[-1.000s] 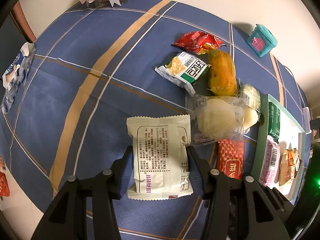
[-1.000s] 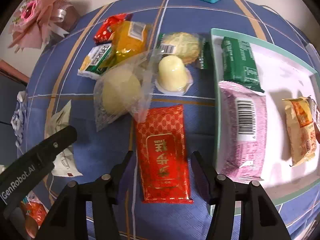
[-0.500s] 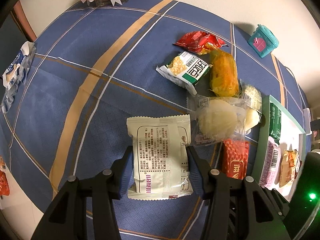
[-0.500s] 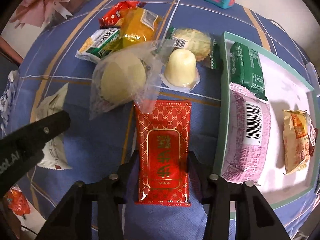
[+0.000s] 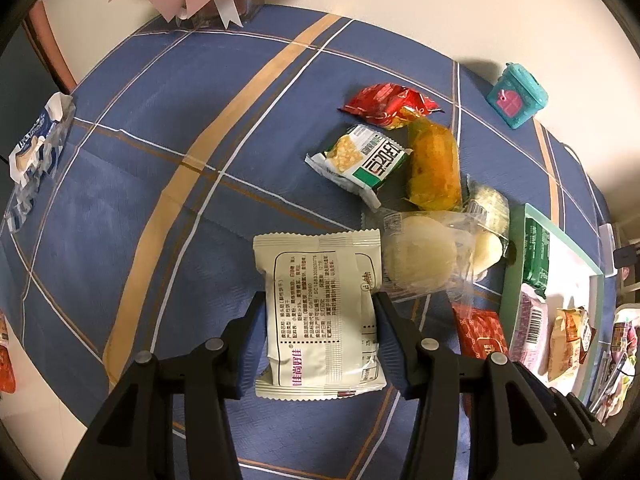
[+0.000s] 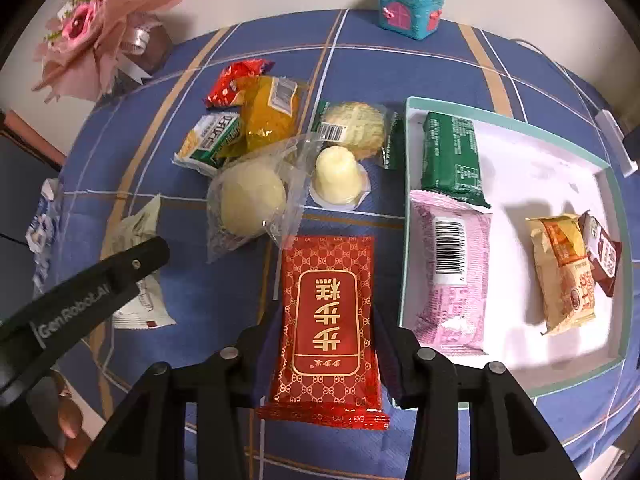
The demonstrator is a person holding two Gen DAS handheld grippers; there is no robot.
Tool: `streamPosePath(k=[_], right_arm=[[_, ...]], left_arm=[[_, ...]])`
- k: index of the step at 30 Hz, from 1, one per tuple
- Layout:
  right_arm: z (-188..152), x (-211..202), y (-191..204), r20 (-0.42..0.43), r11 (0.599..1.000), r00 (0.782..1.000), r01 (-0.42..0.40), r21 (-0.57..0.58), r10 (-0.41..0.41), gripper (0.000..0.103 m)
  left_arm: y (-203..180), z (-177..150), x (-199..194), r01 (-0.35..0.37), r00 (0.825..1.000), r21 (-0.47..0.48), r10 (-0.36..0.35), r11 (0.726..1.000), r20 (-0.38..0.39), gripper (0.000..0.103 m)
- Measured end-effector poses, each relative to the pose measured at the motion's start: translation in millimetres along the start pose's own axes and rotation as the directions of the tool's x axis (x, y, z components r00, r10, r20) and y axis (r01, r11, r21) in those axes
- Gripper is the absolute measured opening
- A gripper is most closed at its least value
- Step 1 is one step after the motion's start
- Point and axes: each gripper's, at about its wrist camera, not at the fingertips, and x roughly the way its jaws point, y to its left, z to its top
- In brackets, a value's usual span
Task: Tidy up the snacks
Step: 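Lift the red cake pack with the right tool while the left tool holds the white packet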
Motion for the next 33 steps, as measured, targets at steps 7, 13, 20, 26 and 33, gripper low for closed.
streamPosePath(k=[7, 13, 20, 26, 33], right_arm=[[1, -9, -6, 0.0, 1.0, 1.0, -0.021, 0.01, 0.021, 0.047], [-6, -27, -6, 0.035, 0.999, 0.999, -0.035, 0.019, 0.034, 0.047], [-1, -39, -13, 0.048, 0.999, 0.998, -0.047, 0.018, 0.046, 0.039], [-5, -19, -11, -0.01, 0.999, 0.999, -0.041, 0.01, 0.041, 0.04], [-13, 20, -4, -0.116, 0.999, 0.993, -0.034, 0.001, 0.034, 0.05]], left_arm=[[0, 1, -1, 0.005, 1.0, 0.006, -0.005, 1.0, 0.002, 0.054], [2, -2, -10, 0.014, 1.0, 0.009, -0.014, 1.0, 0.019, 0.054], [3, -7, -18, 0.021, 0.999, 0.019, -0.021, 1.0, 0.026, 0.054], [0, -8, -13, 0.017, 1.0, 0.028, -0.017, 0.999, 0.014, 0.054], [6, -8, -3, 0.014, 1.0, 0.017, -0.014, 1.0, -0.014, 0.054]])
